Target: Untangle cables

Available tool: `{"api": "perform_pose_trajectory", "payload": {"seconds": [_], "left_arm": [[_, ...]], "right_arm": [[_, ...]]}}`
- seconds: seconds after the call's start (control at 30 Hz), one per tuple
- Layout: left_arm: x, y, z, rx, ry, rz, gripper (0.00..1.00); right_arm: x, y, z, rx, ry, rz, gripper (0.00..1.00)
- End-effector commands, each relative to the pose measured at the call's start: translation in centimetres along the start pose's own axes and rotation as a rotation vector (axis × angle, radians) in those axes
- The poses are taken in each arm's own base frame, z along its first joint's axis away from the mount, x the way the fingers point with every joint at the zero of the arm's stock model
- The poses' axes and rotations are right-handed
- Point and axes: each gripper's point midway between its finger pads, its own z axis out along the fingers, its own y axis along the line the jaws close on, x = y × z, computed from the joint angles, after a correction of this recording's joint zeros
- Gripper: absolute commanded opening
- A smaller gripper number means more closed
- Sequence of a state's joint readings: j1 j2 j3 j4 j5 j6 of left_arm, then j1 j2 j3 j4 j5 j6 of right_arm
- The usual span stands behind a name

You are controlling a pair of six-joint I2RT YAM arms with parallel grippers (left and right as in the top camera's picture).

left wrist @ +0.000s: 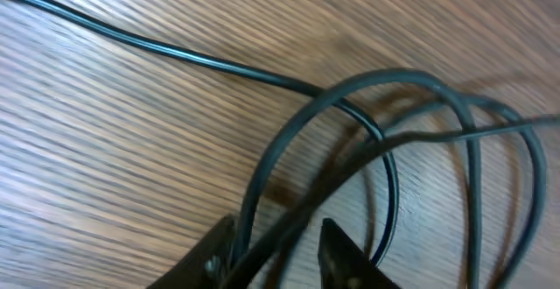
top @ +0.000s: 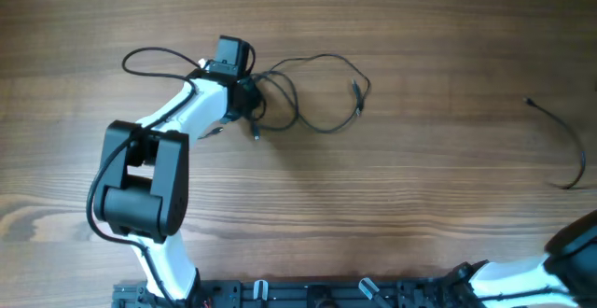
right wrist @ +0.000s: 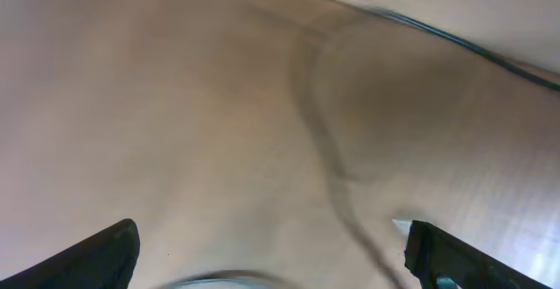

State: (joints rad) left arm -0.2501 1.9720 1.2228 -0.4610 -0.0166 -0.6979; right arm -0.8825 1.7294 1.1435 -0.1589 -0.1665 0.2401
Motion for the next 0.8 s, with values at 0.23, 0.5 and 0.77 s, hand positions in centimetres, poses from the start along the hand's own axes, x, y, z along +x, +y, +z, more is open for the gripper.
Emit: {"api": "perform_pose_trajectory", "payload": {"seconds": [0.23, 0.5, 0.77], "left_arm": [[2.9, -2.0, 0.1, 0.051, 0.070, 0.061, 0.75], [-1.7, -3.4, -7.8, 0.177, -0.088, 0.016, 1.00], [-4.1, 0.9, -8.9, 0.096, -0.124, -0.407, 1.00]], "right_arm": [[22.4, 25.5, -8.1, -0.600, 0.586, -0.389, 1.00], [37.6, 33.1, -15.3, -0.945, 0.527, -1.222, 0.98], [48.6, 32.9, -17.7, -1.065, 0.499, -1.655, 0.79]]}}
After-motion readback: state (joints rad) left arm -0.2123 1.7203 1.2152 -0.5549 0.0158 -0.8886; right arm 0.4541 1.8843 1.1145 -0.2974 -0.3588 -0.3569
